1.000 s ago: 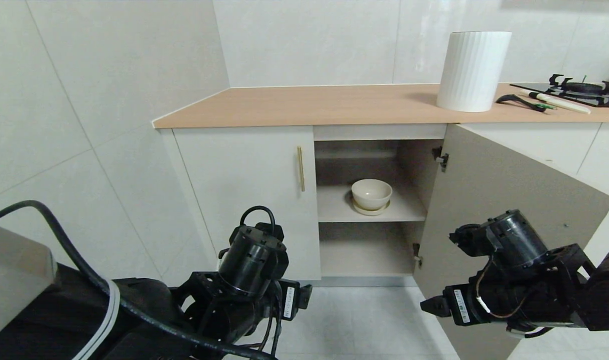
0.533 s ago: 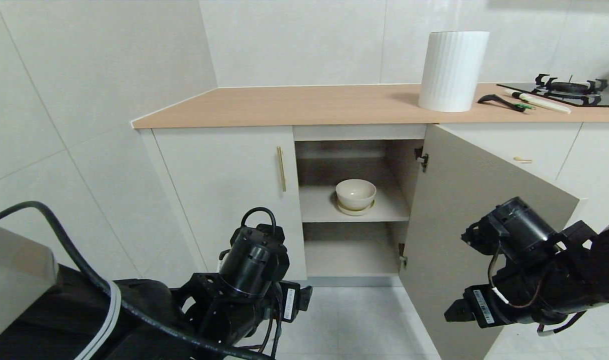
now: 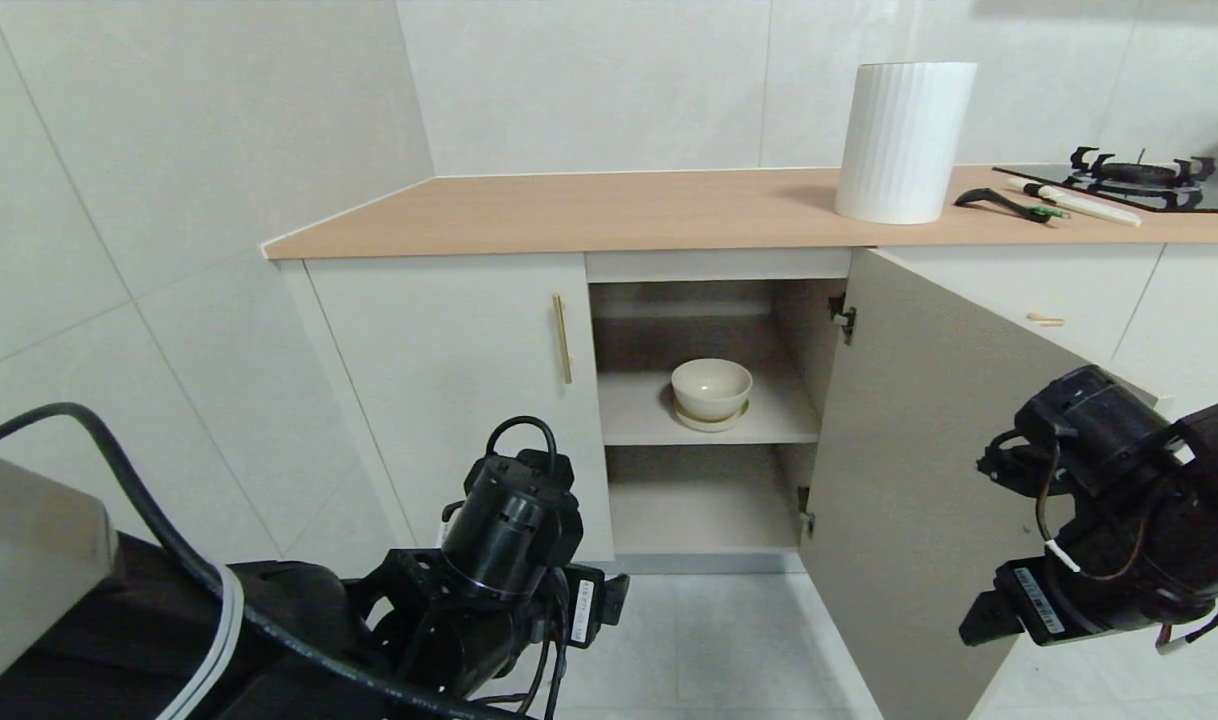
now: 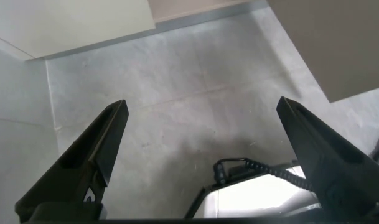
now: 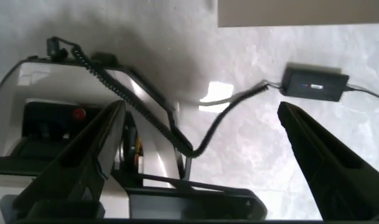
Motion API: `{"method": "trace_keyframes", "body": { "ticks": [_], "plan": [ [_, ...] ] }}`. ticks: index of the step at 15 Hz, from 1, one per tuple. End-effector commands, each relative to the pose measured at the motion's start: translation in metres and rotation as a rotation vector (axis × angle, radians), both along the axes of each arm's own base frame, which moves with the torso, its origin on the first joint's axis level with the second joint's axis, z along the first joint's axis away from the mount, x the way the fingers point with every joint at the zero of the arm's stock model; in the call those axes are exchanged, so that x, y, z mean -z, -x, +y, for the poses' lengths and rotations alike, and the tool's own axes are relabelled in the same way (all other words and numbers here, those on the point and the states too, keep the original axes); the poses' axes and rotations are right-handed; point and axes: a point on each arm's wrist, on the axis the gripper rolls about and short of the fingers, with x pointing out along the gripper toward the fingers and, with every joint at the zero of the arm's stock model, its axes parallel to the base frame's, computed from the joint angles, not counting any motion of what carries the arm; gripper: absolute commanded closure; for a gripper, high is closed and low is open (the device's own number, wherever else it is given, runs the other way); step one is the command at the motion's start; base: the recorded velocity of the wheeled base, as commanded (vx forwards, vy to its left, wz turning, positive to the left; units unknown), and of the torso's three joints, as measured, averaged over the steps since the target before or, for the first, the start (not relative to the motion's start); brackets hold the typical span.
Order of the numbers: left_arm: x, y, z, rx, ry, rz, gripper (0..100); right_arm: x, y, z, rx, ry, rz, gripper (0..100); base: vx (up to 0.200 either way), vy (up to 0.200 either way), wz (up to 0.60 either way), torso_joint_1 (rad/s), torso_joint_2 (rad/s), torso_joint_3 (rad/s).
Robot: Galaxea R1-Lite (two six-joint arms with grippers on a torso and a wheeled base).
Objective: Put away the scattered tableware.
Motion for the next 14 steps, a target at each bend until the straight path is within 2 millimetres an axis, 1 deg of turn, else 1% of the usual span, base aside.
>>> {"method": "trace_keyframes", "body": {
  "ticks": [1, 4, 7, 9, 10, 11, 12, 14],
  "plan": [
    [0.0, 0.0, 0.0, 0.002, -0.004, 0.0, 0, -0.002, -0.003, -0.007, 0.03, 0.004, -0.004, 0, 0.0, -0.2, 0.0, 0.007, 0.0, 0.002],
    [0.001, 0.0, 0.0, 0.002, -0.004, 0.0, 0, -0.007, -0.005, -0.02, 0.039, 0.017, -0.021, 0, 0.0, -0.2, 0.0, 0.002, 0.0, 0.005],
    [0.0, 0.0, 0.0, 0.002, -0.003, -0.001, 0, -0.014, 0.001, -0.027, 0.026, 0.031, -0.017, 0, 0.0, 0.0, 0.0, 0.0, 0.0, 0.0],
    [0.0, 0.0, 0.0, 0.002, -0.003, -0.001, 0, -0.016, 0.0, -0.032, 0.041, 0.035, -0.012, 0, 0.0, 0.0, 0.0, 0.0, 0.0, 0.0],
    [0.0, 0.0, 0.0, 0.002, -0.003, -0.001, 0, -0.021, 0.013, -0.036, -0.037, 0.059, 0.026, 0, 0.0, 0.0, 0.0, 0.0, 0.0, 0.0],
    [0.0, 0.0, 0.0, 0.002, -0.003, -0.001, 0, -0.022, 0.018, -0.037, -0.077, 0.077, 0.054, 0, 0.0, 0.0, 0.0, 0.0, 0.0, 0.0],
    [0.001, 0.0, 0.0, 0.002, -0.003, -0.001, 0, -0.024, 0.027, -0.041, -0.153, 0.102, 0.14, 0, 0.0, 0.0, 0.0, 0.0, 0.0, 0.0],
    [0.001, 0.0, 0.0, 0.002, -0.004, 0.0, 0, -0.027, 0.026, -0.046, -0.125, 0.104, 0.143, 0, 0.0, 0.0, 0.0, 0.0, 0.0, 0.0]
  ]
}}
